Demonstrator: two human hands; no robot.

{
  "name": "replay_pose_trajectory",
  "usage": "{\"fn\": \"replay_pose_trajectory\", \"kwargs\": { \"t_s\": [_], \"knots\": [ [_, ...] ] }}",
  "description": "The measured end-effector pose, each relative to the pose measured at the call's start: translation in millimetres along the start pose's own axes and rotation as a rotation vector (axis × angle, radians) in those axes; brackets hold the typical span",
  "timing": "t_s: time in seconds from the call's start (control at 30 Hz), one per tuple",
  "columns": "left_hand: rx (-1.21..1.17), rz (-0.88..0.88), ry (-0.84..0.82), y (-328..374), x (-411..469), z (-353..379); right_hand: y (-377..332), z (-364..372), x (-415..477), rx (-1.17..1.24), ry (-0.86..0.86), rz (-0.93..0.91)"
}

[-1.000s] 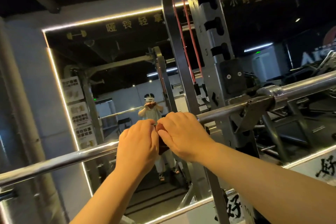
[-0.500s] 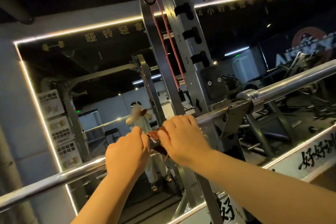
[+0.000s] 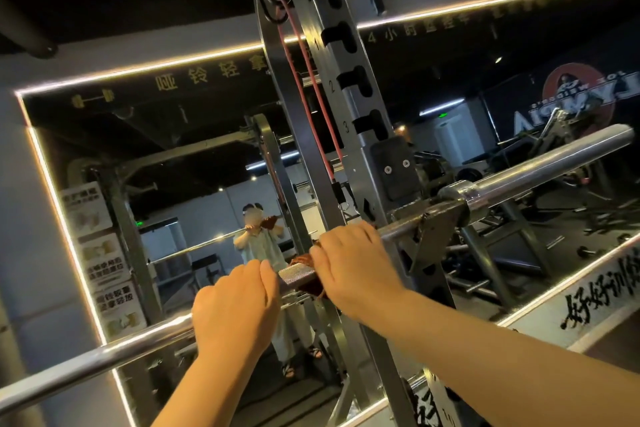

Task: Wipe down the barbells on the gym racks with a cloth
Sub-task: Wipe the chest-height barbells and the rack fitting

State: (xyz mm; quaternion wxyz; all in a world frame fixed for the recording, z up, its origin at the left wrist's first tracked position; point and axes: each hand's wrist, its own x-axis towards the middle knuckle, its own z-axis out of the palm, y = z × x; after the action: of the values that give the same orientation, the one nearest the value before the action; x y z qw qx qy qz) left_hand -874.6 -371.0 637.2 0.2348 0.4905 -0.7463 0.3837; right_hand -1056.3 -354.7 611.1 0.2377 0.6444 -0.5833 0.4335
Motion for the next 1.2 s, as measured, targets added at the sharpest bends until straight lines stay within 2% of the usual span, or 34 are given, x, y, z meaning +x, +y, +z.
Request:
{"fn": "replay_pose_trajectory", "kwargs": {
  "t_s": [0.1,0.2,0.33,0.47,0.6,0.77,0.93,1.03,1.13,1.2],
  "knots": [
    [-0.022,0.015,0.049,-2.3,1.3,5.7,-6.1,-4.5,-1.8,-0.002,-0.077,-0.089],
    [-0.004,0.021,0.057,-4.7,0.1,12.6,17.3,-15.0,-1.3,-0.035,-0.115,-0.21],
    [0.015,0.027,0.084,-3.1,0.9,10.7,40.2,-18.4,-3.7,0.007,-0.019,-0.117],
    [0.043,0.021,0.075,-0.6,1.4,9.8,22.7,-10.2,-8.5,0.088,0.046,0.004],
    [0.034,0.014,0.031,-1.5,0.3,9.4,11.0,-1.8,-22.9,0.039,0.091,-0.117],
    [0.047,0.023,-0.034,-1.8,1.3,7.4,18.9,-21.9,-9.6,-0.036,-0.049,-0.178],
    [-0.008,-0.049,-0.058,3.0,7.6,-0.4,9.7,-28.7,10.4,-0.105,-0.24,-0.018],
    [0.01,0.055,-0.106,17.9,16.9,-9.2,-11.8,-17.1,5.6,-0.11,-0.213,0.031],
    [0.023,0.042,-0.103,28.6,18.4,-12.0,-6.4,-10.1,-7.4,-0.071,-0.114,-0.069],
    [0.057,0.037,-0.043,27.9,12.4,-7.6,13.0,-14.8,-6.5,-0.047,-0.119,-0.152]
  ]
}}
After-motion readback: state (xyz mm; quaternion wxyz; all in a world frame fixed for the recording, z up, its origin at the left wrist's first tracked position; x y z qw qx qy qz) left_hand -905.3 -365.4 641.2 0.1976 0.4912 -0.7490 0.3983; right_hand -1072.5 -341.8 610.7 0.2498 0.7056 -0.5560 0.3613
